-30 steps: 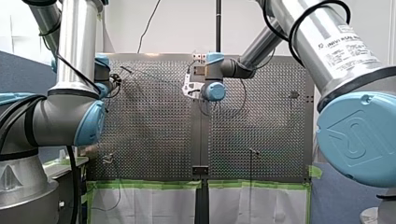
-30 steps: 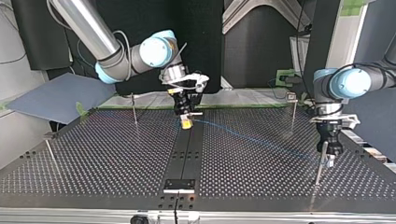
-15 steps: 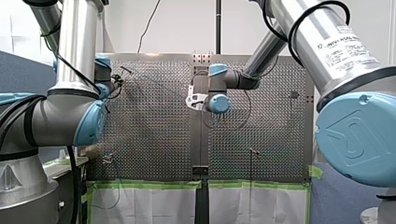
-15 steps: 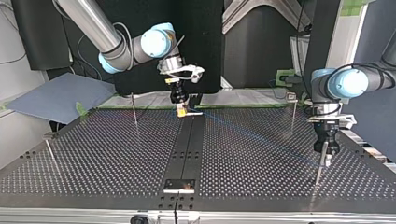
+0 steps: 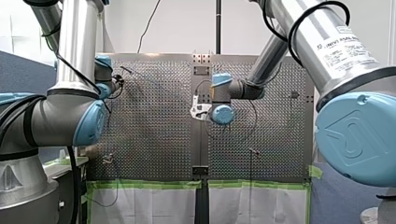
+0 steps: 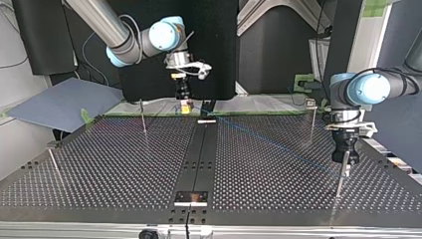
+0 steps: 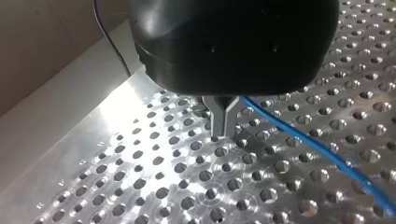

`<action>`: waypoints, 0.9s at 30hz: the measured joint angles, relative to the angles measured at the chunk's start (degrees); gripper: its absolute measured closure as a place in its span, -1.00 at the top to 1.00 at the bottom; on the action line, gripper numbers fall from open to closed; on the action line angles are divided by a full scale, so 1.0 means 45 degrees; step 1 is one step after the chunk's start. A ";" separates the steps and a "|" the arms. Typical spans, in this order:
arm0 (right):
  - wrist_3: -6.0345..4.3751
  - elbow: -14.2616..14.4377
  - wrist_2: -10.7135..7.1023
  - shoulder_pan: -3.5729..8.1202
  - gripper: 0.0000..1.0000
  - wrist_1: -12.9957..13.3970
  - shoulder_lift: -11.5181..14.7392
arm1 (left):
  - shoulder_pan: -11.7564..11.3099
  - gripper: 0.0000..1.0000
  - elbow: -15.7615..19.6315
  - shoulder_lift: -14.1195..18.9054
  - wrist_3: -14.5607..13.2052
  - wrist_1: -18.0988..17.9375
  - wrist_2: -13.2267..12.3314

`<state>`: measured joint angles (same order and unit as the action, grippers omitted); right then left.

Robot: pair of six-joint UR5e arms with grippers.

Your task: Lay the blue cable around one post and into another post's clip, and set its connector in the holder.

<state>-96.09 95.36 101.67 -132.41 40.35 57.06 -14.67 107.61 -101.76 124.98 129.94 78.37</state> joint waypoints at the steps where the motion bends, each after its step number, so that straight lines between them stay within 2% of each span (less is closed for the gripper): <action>1: -0.0061 0.0094 0.0077 0.0023 -1.00 0.0095 -0.0001 | 0.0006 -0.98 -0.0002 -0.0001 0.0000 -0.0002 -0.0001; 3: -0.0175 0.0298 0.0255 0.0073 -1.00 0.0297 -0.0002 | 0.0015 -0.98 -0.0002 0.0003 0.0001 -0.0004 -0.0008; 6: -0.0227 0.0605 0.0548 0.0123 -1.00 0.0607 -0.0007 | 0.0022 -0.98 0.0000 0.0006 0.0009 -0.0002 -0.0018; 13: -0.0123 0.1381 0.1322 0.0175 -1.00 0.1382 -0.0017 | 0.0025 -0.98 -0.0003 0.0000 0.0019 -0.0004 -0.0001; 19: -0.0179 0.2098 0.2038 0.0372 -1.00 0.2099 -0.0031 | 0.0029 -0.98 0.0001 0.0002 0.0013 -0.0001 0.0013; 27: -0.0075 0.3006 0.2947 0.0596 -1.00 0.3010 -0.0248 | 0.0038 -0.98 0.0000 0.0006 0.0046 -0.0004 0.0019</action>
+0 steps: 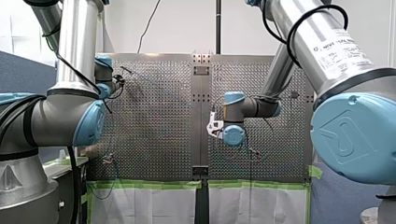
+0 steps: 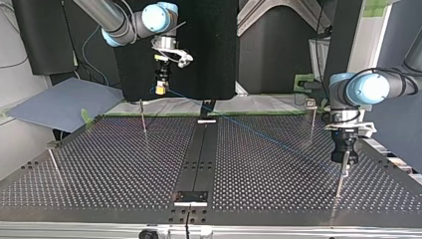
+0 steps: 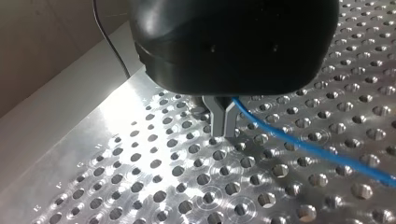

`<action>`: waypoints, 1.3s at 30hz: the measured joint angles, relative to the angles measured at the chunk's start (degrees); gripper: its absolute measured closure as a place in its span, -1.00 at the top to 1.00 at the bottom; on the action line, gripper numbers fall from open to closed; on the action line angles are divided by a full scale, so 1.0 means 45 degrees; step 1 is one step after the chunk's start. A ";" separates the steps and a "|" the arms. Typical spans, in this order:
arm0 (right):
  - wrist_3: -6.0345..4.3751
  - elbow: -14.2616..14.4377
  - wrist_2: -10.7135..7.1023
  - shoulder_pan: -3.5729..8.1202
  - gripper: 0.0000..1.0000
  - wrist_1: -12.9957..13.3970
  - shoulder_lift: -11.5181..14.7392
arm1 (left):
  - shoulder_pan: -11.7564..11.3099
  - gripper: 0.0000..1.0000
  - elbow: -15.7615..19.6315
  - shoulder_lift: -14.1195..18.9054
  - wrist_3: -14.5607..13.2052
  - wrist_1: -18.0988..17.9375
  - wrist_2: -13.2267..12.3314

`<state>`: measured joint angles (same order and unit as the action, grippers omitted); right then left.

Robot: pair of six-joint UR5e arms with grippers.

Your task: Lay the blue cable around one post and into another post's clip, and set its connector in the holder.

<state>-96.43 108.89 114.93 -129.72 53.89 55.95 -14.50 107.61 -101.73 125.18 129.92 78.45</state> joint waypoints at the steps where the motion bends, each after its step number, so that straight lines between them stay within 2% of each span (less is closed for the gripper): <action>1: -0.0012 0.0139 0.0138 0.0028 -1.00 0.0134 -0.0108 | -0.0001 -0.98 -0.0002 0.0001 0.0004 0.0000 0.0003; 3: -0.0072 0.0353 0.0353 0.0074 -1.00 0.0346 -0.0295 | -0.0002 -0.98 -0.0006 0.0001 0.0008 0.0000 0.0008; 6: -0.0294 0.0698 0.0697 0.0139 -1.00 0.0695 -0.0625 | -0.0016 -0.98 -0.0004 0.0001 0.0022 -0.0001 0.0014; 16: -0.1391 0.1858 0.1856 0.0247 -1.00 0.1857 -0.1779 | -0.0068 -0.98 -0.0007 0.0002 0.0039 0.0004 0.0035; 20: -0.1587 0.2335 0.2334 0.0290 -1.00 0.2335 -0.2256 | -0.0087 -0.98 -0.0005 0.0001 0.0074 0.0006 0.0036; 25: -0.1604 0.2901 0.2896 0.0449 -1.00 0.2894 -0.2821 | -0.0123 -0.98 -0.0004 0.0002 0.0162 -0.0010 0.0037; 30: -0.1313 0.3361 0.3168 0.0791 -1.00 0.3474 -0.3399 | -0.0118 -0.98 -0.0002 0.0002 0.0172 -0.0007 0.0036; 34: -0.1166 0.3349 0.3031 0.1182 -1.00 0.3864 -0.3843 | -0.0095 -0.98 -0.0005 0.0002 0.0178 -0.0003 0.0036; 39: -0.0969 0.3047 0.2532 0.1743 -1.00 0.4023 -0.4413 | -0.0056 -0.98 -0.0005 0.0003 0.0158 -0.0010 0.0035</action>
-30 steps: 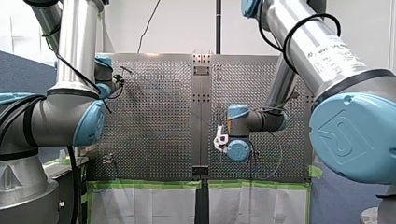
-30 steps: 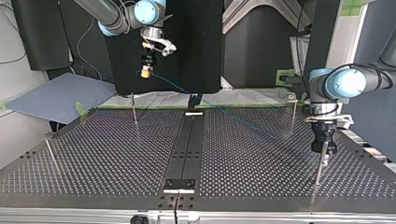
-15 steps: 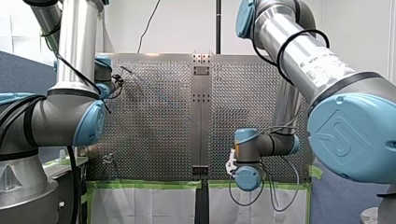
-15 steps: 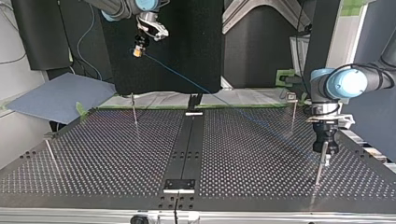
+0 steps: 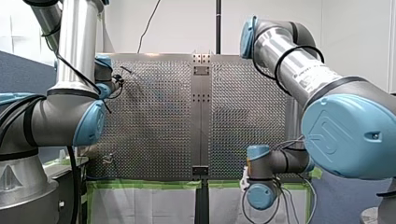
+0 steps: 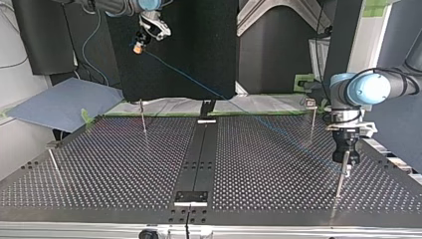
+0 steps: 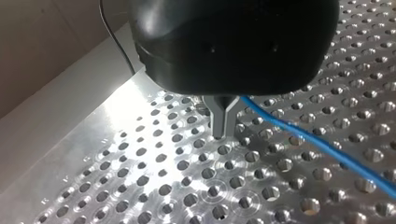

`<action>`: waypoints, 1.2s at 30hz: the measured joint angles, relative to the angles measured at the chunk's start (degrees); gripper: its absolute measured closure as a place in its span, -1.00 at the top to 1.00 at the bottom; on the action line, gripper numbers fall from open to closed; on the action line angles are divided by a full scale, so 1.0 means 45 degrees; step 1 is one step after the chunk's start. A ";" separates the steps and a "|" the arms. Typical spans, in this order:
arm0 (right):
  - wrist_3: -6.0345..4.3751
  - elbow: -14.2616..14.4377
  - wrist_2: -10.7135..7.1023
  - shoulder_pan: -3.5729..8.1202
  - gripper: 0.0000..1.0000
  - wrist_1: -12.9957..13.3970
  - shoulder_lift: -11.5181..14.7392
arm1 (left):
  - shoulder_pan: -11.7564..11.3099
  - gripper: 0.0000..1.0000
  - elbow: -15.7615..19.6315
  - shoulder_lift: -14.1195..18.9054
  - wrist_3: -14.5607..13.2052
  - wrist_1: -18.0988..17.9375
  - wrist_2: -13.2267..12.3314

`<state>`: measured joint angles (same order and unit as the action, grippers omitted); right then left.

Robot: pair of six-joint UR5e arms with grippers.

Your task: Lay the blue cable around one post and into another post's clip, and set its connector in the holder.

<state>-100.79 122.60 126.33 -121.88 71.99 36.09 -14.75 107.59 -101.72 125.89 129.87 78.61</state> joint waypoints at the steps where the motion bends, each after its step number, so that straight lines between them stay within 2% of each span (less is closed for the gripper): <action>1: 0.0070 -0.0082 -0.0094 0.0097 -1.00 -0.0008 -0.0098 | 0.0009 -0.98 0.0001 0.0000 -0.0006 0.0002 -0.0001; 5: 0.0341 -0.0498 -0.0535 0.0541 -1.00 -0.0230 -0.0446 | 0.0047 -0.98 0.0001 0.0000 -0.0023 0.0014 -0.0027; 12: 0.0596 -0.1243 -0.1285 0.1293 -1.00 -0.0902 -0.0557 | 0.0132 -0.98 0.0003 -0.0002 -0.0066 0.0006 -0.0056; 17: 0.0713 -0.1726 -0.1766 0.1773 -1.00 -0.1057 -0.0562 | 0.0189 -0.98 0.0001 -0.0003 -0.0094 0.0005 -0.0059; 23: 0.0988 -0.2300 -0.2357 0.2363 -1.00 -0.1107 -0.0571 | 0.0237 -0.98 -0.0001 -0.0003 -0.0083 -0.0011 -0.0026; 28: 0.1221 -0.2462 -0.2854 0.2859 -1.00 -0.0907 -0.0604 | 0.0250 -0.98 -0.0001 -0.0001 -0.0054 -0.0020 -0.0034; 33: 0.1235 -0.2493 -0.3381 0.3389 -1.00 -0.0605 -0.0769 | 0.0255 -0.98 -0.0002 -0.0003 -0.0048 -0.0028 -0.0049; 36: 0.1149 -0.2579 -0.3711 0.3719 -1.00 -0.0445 -0.1029 | 0.0274 -0.98 -0.0002 -0.0001 -0.0048 -0.0029 -0.0055</action>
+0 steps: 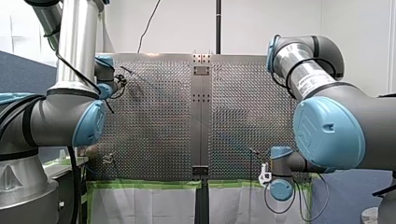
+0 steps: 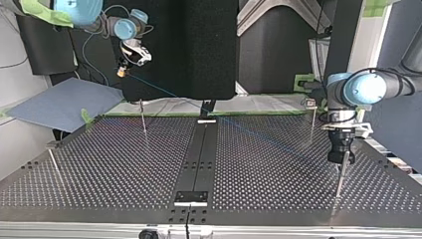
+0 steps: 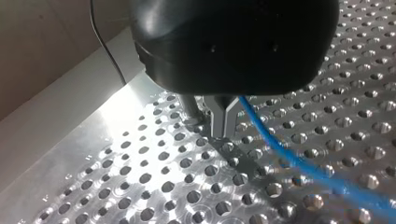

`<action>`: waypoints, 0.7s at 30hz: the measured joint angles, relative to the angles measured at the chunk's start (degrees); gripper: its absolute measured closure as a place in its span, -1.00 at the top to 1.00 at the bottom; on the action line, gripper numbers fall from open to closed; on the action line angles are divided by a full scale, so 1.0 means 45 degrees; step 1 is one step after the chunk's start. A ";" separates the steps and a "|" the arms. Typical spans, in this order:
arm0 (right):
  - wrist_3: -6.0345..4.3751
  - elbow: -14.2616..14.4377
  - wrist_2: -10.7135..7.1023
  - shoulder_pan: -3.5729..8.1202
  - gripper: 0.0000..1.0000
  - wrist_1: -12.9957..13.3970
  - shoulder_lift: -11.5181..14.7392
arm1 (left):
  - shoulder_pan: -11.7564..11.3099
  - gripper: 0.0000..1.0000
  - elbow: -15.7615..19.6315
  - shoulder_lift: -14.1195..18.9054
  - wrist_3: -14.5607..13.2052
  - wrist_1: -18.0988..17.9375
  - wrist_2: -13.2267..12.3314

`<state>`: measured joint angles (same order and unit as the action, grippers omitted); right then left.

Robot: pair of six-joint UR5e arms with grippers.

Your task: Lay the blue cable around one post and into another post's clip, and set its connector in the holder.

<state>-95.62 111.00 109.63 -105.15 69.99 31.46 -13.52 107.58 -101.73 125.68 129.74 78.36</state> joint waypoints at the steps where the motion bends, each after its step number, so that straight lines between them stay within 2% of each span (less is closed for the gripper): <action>1: -0.0057 -0.0046 -0.0102 0.0100 -1.00 0.0029 -0.0092 | 0.0007 -0.98 0.0000 0.0000 0.0000 -0.0001 0.0000; 5: -0.0316 -0.0206 -0.0553 0.0553 -1.00 0.0103 -0.0427 | 0.0031 -0.98 0.0008 0.0000 0.0000 -0.0001 -0.0003; 11: -0.0699 -0.0403 -0.1212 0.1212 -1.00 0.0179 -0.0524 | 0.0065 -0.98 0.0004 0.0002 0.0000 0.0009 0.0004; 17: -0.0836 -0.0538 -0.1907 0.1903 -1.00 0.0376 -0.0645 | 0.0096 -0.98 -0.0001 0.0001 0.0000 0.0000 0.0026; 21: -0.0748 -0.0602 -0.2368 0.2367 -1.00 0.0652 -0.0975 | 0.0110 -0.98 -0.0001 0.0000 0.0000 -0.0001 0.0028</action>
<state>-98.99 108.29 98.98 -94.50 72.93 27.07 -13.02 107.57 -101.72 125.68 129.74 78.49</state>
